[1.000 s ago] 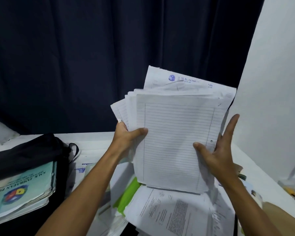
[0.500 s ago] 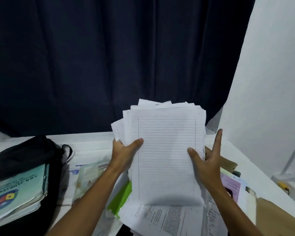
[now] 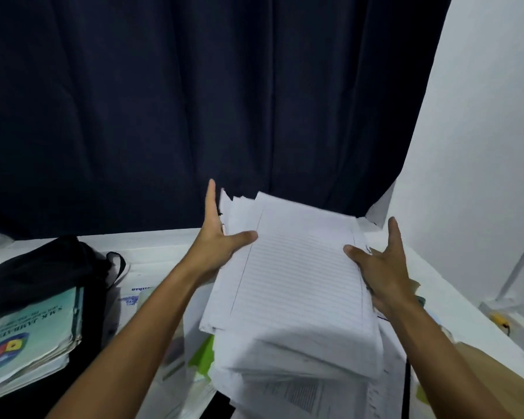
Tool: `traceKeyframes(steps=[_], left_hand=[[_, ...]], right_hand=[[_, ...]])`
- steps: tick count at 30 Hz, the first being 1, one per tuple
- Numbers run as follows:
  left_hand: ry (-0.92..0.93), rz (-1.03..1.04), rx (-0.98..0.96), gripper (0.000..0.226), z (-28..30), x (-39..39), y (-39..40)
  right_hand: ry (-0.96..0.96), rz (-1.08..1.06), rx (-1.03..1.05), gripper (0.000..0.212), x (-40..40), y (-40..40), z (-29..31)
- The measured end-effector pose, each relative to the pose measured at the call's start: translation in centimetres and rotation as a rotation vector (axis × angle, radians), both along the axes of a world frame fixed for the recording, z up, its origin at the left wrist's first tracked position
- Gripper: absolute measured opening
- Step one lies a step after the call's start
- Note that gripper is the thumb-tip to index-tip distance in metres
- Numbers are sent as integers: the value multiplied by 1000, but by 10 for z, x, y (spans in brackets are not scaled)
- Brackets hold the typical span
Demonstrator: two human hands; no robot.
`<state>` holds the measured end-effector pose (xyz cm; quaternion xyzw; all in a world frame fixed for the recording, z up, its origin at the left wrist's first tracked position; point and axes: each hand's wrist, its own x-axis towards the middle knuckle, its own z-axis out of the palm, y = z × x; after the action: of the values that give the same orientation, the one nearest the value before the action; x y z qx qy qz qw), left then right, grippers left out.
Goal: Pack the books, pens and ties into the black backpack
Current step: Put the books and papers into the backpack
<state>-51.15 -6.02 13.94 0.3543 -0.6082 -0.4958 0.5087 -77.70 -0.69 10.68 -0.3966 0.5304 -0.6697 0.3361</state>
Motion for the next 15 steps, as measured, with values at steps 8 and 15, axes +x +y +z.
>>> traceKeyframes(steps=[8, 15], left_hand=[[76, -16, 557, 34, -114, 0, 17], [12, -176, 557, 55, -124, 9, 26]], right_hand=[[56, 193, 310, 20, -5, 13, -83], [145, 494, 354, 39, -13, 22, -89]])
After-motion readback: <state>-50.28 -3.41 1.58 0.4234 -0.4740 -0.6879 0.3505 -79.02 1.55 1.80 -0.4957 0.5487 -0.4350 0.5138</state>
